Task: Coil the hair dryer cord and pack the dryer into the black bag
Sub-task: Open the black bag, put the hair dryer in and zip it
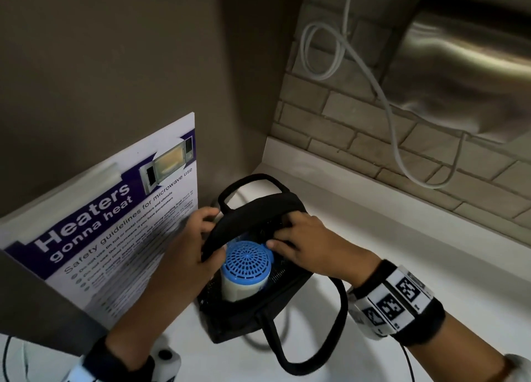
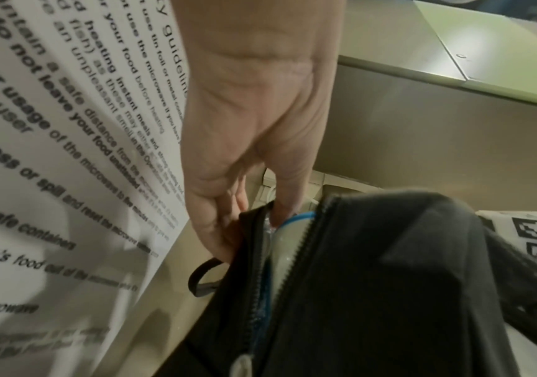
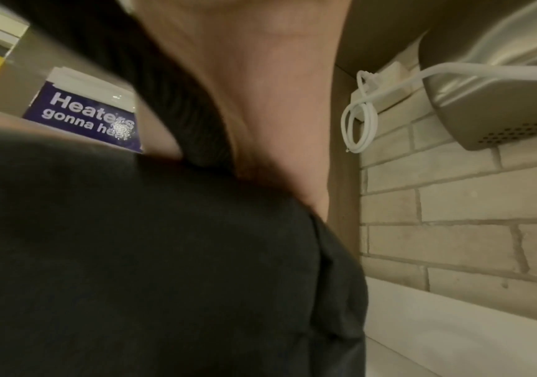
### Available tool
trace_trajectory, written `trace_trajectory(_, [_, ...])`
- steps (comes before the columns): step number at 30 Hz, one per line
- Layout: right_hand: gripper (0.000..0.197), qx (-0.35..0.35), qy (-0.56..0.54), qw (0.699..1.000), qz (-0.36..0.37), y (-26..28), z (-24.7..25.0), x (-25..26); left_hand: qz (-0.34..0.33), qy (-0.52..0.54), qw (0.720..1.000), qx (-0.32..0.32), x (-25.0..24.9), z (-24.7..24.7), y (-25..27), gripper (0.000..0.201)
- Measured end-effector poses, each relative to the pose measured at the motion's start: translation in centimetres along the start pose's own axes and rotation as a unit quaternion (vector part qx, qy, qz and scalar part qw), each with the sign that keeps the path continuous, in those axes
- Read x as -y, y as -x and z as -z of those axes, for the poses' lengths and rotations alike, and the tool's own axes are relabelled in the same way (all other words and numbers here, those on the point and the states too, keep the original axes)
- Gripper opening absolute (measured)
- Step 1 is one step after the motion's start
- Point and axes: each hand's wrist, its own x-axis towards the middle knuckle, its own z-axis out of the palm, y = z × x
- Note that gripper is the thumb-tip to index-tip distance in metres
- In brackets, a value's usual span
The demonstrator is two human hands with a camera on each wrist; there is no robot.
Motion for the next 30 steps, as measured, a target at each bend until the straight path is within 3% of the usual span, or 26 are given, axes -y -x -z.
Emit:
trace_trajectory(6, [0.049, 0.092, -0.035, 0.995, -0.017, 1.6, 0.5, 0.1, -0.029, -0.042, 0.998, -0.036, -0.1, -0.4, 0.0, 0.032])
trace_trajectory(11, [0.023, 0.125, -0.094, 0.987, 0.033, 2.4, 1.1, -0.5, -0.057, -0.082, 0.994, -0.054, -0.6, -0.5, 0.3, 0.024])
trace_trajectory(12, [0.02, 0.094, -0.123, 0.987, 0.052, 2.4, 1.1, -0.6, -0.059, -0.082, 0.993, -0.062, -0.7, -0.5, 0.4, 0.022])
trace_trajectory(14, [0.017, -0.035, -0.191, 0.977, 0.091, 2.4, 1.2, -0.4, -0.065, -0.096, 0.99, -0.078, -0.6, -0.3, 0.4, 0.018])
trace_trajectory(16, [0.014, -0.184, -0.278, 0.938, 0.096, 2.8, 1.3, 0.0, -0.069, -0.142, 0.984, -0.085, -0.4, 0.0, 0.4, 0.015])
trace_trajectory(18, [0.011, -0.25, -0.346, 0.902, 0.069, 3.2, 1.3, 0.4, -0.074, -0.184, 0.977, -0.082, -0.4, 0.3, 0.3, 0.016])
trace_trajectory(19, [0.009, -0.254, -0.357, 0.898, 0.05, 3.2, 1.2, 0.5, -0.079, -0.192, 0.975, -0.078, -0.5, 0.3, 0.3, 0.017])
trace_trajectory(21, [0.008, -0.241, -0.335, 0.91, 0.029, 3.1, 0.8, 0.9, -0.089, -0.188, 0.976, -0.069, -1.0, -0.1, 0.3, 0.018])
trace_trajectory(24, [0.01, -0.216, -0.233, 0.947, 0.054, 2.9, 0.7, 1.5, -0.109, -0.195, 0.972, -0.072, -2.0, -1.0, 0.5, 0.019])
trace_trajectory(27, [0.043, -0.126, -0.119, 0.981, 0.086, 3.0, 0.6, 3.1, -0.129, -0.191, 0.97, -0.082, -2.4, -1.7, 0.4, 0.018])
trace_trajectory(30, [0.066, -0.075, -0.052, 0.991, 0.096, 2.6, 0.4, 4.1, -0.123, -0.162, 0.975, -0.095, -2.3, -1.9, 0.1, 0.017])
